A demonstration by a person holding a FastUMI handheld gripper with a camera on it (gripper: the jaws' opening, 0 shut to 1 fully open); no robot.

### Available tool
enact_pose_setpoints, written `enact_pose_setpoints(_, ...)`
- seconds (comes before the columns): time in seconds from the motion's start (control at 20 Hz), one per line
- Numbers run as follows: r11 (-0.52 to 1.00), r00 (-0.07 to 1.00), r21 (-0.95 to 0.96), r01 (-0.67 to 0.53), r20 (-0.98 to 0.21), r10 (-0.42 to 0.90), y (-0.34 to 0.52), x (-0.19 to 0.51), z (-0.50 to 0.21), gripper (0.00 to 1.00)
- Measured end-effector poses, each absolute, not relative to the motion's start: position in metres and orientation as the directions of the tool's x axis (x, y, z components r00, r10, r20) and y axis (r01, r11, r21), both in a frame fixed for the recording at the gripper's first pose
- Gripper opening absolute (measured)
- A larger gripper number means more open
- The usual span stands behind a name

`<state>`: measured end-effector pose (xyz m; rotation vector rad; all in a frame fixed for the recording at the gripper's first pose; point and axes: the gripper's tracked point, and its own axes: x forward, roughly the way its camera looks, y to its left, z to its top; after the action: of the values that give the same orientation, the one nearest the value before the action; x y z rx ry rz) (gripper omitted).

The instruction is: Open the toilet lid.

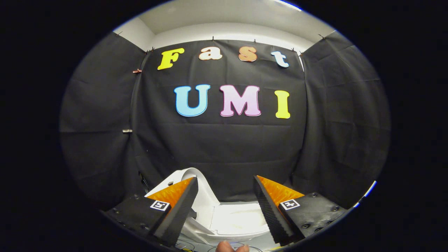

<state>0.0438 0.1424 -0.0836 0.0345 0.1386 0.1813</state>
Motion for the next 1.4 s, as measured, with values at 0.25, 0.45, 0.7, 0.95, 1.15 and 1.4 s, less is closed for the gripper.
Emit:
enact_pose_setpoints(0.25, 0.978, 0.979, 0.068, -0.195, -0.046, 0.198, 0.115, 0.025, -0.045, 0.98)
enact_pose_setpoints(0.45, 0.985, 0.986, 0.037, -0.168, -0.019, 0.169, 0.088, 0.024, -0.034, 0.98)
enact_pose_setpoints(0.7, 0.992, 0.992, 0.002, -0.124, -0.003, 0.124, 0.068, 0.023, -0.029, 0.98)
enact_pose_setpoints(0.95, 0.994, 0.994, 0.005, -0.113, 0.003, 0.113, 0.063, 0.020, -0.026, 0.98)
enact_pose_setpoints(1.15, 0.995, 0.995, 0.003, -0.100, 0.001, 0.100, 0.058, 0.022, -0.027, 0.98)
enact_pose_setpoints(1.4, 0.996, 0.996, 0.008, -0.091, 0.000, 0.091, 0.053, 0.022, -0.025, 0.98)
